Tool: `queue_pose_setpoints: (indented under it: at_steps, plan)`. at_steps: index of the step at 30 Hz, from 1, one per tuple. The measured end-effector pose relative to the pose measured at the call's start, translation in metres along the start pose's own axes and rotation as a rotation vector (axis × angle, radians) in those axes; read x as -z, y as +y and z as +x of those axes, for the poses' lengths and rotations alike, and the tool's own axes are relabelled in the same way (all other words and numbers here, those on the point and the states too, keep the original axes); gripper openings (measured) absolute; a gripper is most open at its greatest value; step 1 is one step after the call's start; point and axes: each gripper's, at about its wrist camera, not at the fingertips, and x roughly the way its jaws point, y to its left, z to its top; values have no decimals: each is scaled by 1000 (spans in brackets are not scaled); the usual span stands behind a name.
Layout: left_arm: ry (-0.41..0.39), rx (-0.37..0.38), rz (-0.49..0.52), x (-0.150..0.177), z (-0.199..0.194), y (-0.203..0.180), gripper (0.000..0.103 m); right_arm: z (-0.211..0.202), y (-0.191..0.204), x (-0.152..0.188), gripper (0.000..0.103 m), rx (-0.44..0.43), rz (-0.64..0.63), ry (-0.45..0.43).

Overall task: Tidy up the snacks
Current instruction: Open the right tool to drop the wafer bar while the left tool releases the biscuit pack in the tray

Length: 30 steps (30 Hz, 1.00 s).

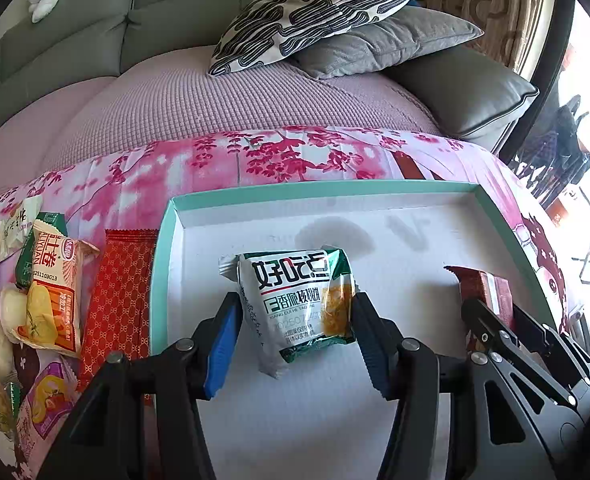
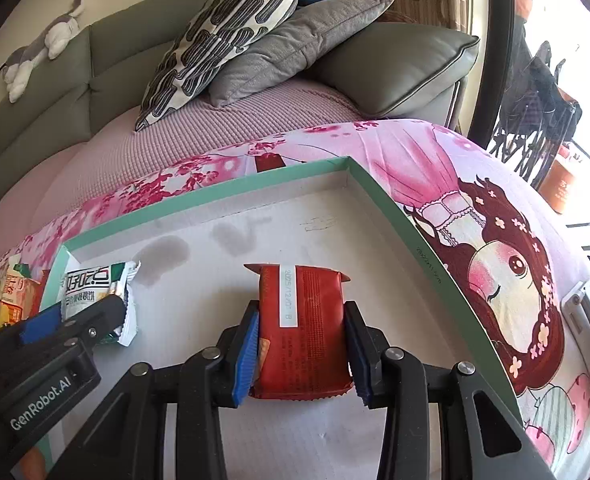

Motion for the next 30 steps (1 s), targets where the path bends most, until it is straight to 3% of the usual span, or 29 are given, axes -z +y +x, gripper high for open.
queue_pose_setpoints:
  at_steps: [8,18,20,30]
  plan:
    - [18,-19,-8,-1,-7,-1,62,1,1,0,45,3,-7,13]
    - [-8,-9,-56,-4,-48,8,64,-19,-2,-1,68,8,-15,21]
    - [-12,-13,-77,-2,-55,14,78,-24,-1,0,72,5,-26,24]
    - [-34,-34,-162,9,-72,40,84,-39,13,11,100,-19,-85,26]
